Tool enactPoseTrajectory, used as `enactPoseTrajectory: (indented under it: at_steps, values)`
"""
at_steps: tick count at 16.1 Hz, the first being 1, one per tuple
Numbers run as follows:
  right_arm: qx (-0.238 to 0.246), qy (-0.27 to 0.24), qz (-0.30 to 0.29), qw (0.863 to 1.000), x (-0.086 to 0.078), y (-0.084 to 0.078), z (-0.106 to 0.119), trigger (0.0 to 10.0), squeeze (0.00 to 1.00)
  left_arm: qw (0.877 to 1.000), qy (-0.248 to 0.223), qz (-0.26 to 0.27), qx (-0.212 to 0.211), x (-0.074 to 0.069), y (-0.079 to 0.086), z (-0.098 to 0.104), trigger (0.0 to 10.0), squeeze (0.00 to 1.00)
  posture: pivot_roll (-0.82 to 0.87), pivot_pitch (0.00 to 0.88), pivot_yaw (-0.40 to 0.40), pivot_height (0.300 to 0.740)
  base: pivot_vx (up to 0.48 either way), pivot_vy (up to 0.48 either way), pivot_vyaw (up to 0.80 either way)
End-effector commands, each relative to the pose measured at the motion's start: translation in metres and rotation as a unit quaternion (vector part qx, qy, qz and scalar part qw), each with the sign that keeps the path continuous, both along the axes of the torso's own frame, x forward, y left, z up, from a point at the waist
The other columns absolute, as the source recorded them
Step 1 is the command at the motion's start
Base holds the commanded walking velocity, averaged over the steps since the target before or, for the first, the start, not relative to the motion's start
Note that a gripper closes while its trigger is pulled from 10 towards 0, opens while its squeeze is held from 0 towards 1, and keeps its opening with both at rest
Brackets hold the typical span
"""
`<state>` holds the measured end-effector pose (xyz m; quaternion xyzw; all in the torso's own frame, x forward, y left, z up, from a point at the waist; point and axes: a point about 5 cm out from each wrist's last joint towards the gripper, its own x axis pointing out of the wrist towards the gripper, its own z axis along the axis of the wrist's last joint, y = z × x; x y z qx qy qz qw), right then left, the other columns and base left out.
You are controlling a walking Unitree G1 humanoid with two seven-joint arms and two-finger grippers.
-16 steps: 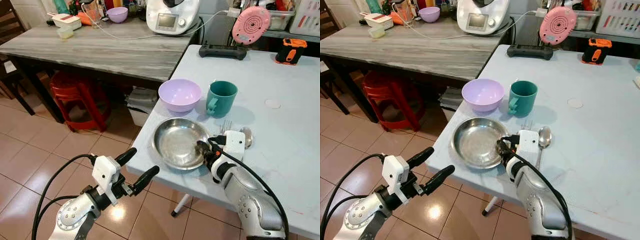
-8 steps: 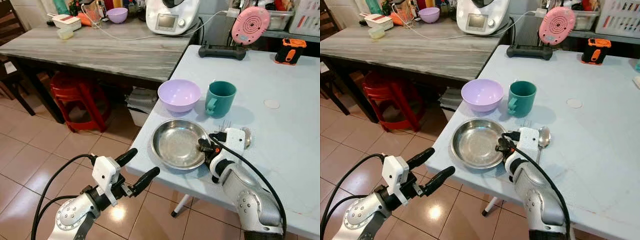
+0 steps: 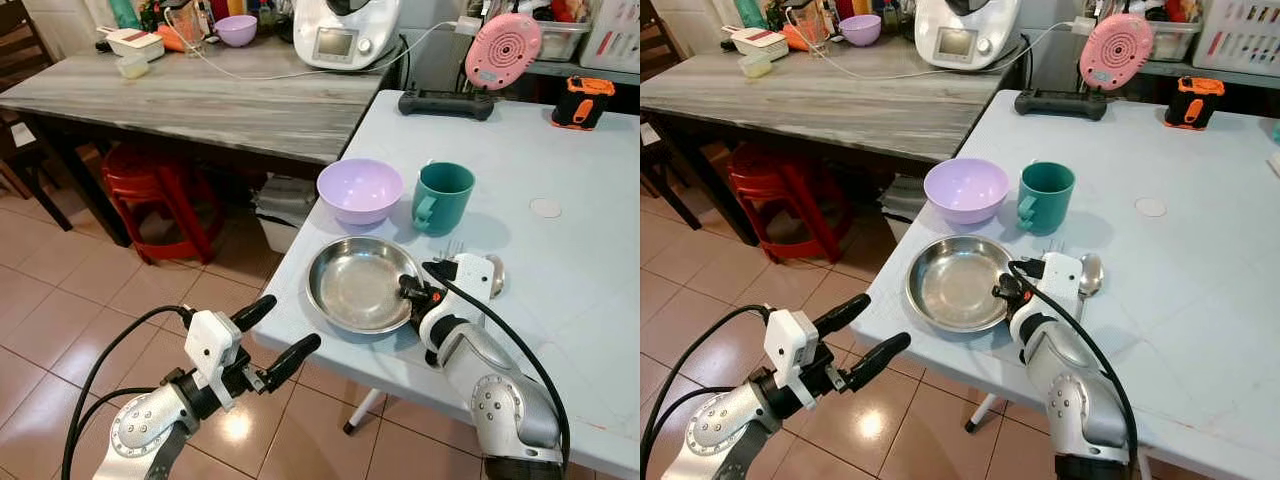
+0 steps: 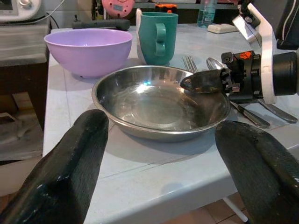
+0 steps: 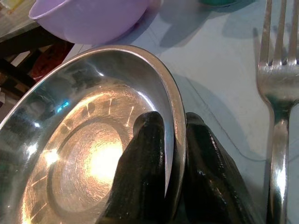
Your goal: Setting the table
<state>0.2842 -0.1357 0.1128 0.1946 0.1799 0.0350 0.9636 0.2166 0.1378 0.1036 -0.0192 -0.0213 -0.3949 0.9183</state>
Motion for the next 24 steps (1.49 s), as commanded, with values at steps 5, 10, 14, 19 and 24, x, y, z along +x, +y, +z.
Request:
enactPoseTrajectory:
  at_steps: [5,10,14,19,24]
  values:
    - [-0.045,-0.041,-0.024,0.998,0.004,-0.001,0.002,10.0,0.0,0.999,-0.004,0.035,0.014,0.005,0.009,0.0,10.0,0.0,-0.05,0.063,0.101,0.74,0.0,0.0,0.0]
    - [-0.066,-0.075,0.001,0.995,0.0,0.005,0.005,10.0,0.0,0.982,0.013,0.187,0.013,0.031,0.029,-0.007,10.0,0.0,-0.05,0.051,0.1,0.74,0.0,0.0,0.0]
    - [-0.083,-0.134,0.021,0.987,-0.003,0.009,0.011,10.0,0.0,0.959,0.022,0.283,-0.019,0.055,0.034,-0.007,10.0,0.0,-0.05,0.039,0.091,0.74,0.0,0.0,0.0]
    - [-0.101,-0.157,0.043,0.982,-0.002,0.014,0.014,10.0,0.0,0.955,0.026,0.292,-0.046,0.065,0.028,-0.007,10.0,0.0,-0.06,0.029,0.087,0.74,0.0,0.0,-0.09]
    - [-0.105,-0.165,0.045,0.98,-0.003,0.014,0.014,10.0,0.0,0.955,0.03,0.291,-0.051,0.068,0.029,-0.01,10.0,0.0,-0.06,0.02,0.091,0.74,0.0,0.194,-0.56]
